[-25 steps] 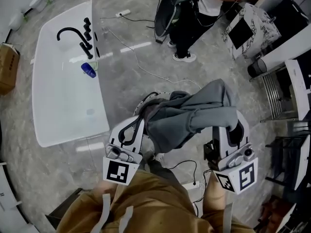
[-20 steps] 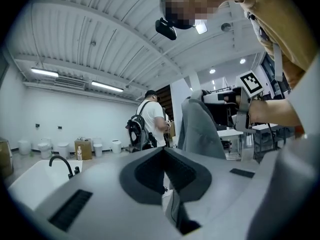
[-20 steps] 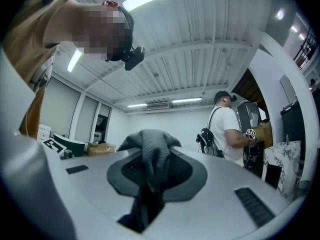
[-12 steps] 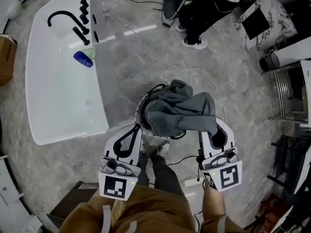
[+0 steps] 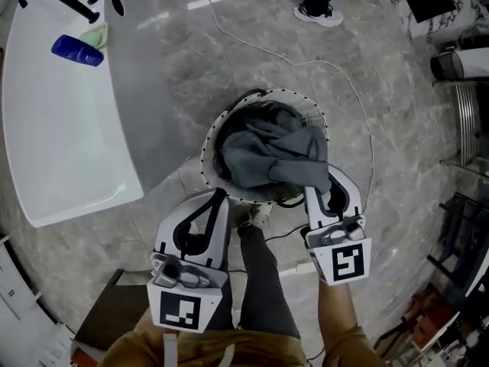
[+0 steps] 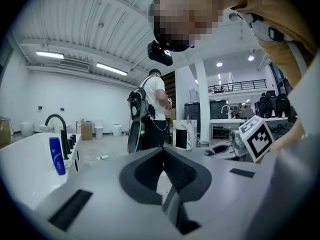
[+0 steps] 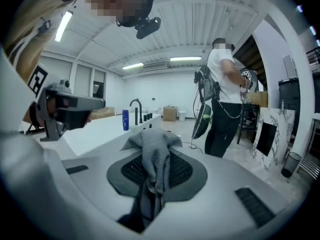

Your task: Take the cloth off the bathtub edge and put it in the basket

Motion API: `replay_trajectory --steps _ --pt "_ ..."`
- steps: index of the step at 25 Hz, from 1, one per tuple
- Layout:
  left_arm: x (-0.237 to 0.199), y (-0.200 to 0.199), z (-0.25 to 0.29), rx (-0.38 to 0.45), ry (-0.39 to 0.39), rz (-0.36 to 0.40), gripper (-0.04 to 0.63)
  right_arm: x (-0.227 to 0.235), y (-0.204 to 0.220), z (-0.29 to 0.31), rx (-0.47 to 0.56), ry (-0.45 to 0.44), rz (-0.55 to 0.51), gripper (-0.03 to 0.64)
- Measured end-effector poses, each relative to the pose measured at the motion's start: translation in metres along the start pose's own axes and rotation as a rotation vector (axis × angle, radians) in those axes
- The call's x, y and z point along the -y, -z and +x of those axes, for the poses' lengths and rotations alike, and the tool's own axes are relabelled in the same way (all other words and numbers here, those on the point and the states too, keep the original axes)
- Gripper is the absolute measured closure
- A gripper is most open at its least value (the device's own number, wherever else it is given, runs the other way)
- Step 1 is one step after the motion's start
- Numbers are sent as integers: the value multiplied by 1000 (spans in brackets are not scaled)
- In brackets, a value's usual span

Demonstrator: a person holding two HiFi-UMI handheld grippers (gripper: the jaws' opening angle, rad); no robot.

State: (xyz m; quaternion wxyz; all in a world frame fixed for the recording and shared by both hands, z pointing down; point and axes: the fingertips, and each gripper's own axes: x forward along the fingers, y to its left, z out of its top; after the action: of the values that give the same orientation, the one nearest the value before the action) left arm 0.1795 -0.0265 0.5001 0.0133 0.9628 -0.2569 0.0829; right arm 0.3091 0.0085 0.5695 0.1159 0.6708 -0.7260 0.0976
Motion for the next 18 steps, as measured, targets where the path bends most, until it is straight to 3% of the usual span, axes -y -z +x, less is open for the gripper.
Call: replay_trajectory --steps 7,18 --pt "-6 96 11 -51 3 -25 589 5 120 42 -67 68 2 548" --pt "-2 182 33 -69 5 -55 589 11 225 91 -161 80 -39 545"
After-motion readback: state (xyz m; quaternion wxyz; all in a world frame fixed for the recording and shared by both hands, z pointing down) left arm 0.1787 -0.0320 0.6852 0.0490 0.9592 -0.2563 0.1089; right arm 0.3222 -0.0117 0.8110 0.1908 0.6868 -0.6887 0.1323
